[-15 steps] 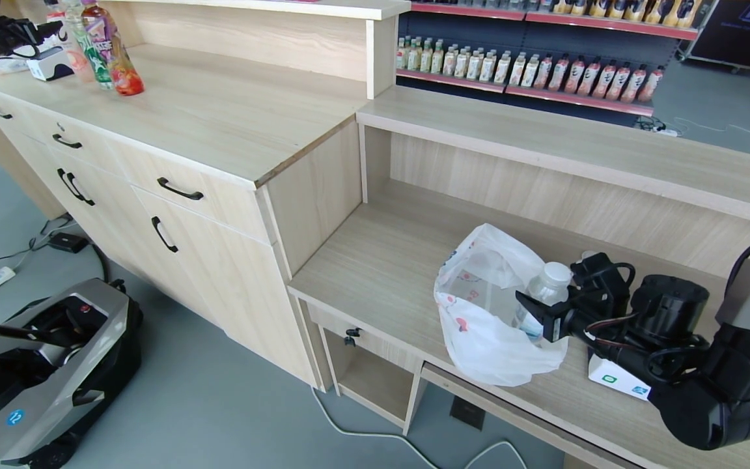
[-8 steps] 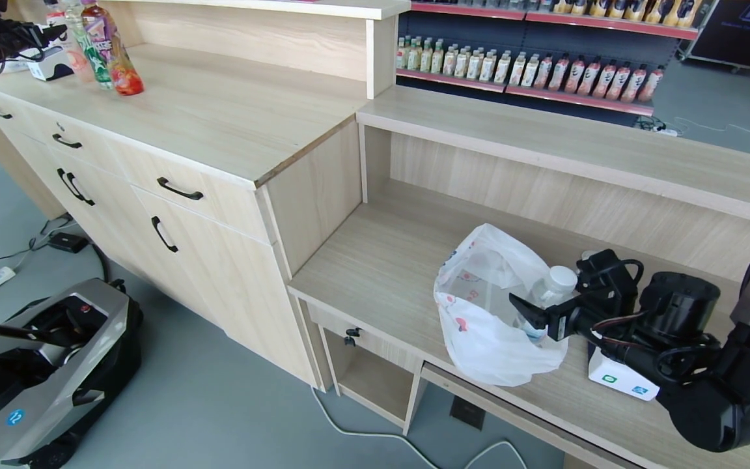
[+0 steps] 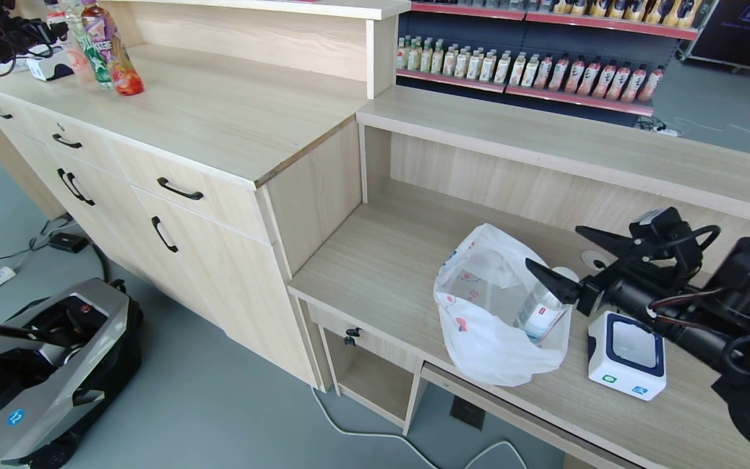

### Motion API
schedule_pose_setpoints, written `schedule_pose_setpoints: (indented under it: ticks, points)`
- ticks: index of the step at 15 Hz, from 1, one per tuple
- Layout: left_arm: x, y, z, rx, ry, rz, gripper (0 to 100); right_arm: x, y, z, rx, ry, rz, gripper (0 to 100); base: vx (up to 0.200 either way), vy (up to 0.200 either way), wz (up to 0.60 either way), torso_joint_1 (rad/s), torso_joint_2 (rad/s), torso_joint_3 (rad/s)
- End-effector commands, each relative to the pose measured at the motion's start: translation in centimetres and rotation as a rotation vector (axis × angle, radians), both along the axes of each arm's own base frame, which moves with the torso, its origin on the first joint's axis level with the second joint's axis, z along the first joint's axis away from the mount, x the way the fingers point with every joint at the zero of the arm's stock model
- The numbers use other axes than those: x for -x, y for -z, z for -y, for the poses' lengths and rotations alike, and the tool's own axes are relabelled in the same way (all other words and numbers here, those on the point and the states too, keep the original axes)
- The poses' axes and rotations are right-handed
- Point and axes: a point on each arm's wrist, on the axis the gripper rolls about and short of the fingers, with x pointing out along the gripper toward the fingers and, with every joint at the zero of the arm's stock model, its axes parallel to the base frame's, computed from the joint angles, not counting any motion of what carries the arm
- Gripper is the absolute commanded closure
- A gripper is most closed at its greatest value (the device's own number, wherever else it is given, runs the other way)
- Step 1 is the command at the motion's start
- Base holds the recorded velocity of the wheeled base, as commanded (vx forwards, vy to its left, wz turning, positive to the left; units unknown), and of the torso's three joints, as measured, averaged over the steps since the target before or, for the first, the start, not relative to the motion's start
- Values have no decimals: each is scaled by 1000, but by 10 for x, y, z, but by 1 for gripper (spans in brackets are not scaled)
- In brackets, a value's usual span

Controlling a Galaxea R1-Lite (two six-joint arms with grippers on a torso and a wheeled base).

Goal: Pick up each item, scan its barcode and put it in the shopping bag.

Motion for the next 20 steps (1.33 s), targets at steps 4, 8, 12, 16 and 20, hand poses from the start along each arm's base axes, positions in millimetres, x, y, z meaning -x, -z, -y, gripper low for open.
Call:
schedule_pose_setpoints:
  ticks: [4,8,12,16,20]
  points:
    - [0,0,0,0,-2,0,0,66,-62,15,56,24,289,0,0,0,0,0,0,0]
    - [0,0,0,0,-2,0,0,87,-88,23,124,78,463,0,0,0,-600,-4,0,2]
    - [0,0,0,0,0,0,0,79,-142,38,138,178,501,0,0,0,-600,5,6,1]
    - [0,0,0,0,-2,0,0,58,-185,56,60,413,219,0,0,0,-450,2,2,1]
    - [0,0,0,0,-2,0,0,32,-220,99,50,575,114,0,0,0,0,0,0,0]
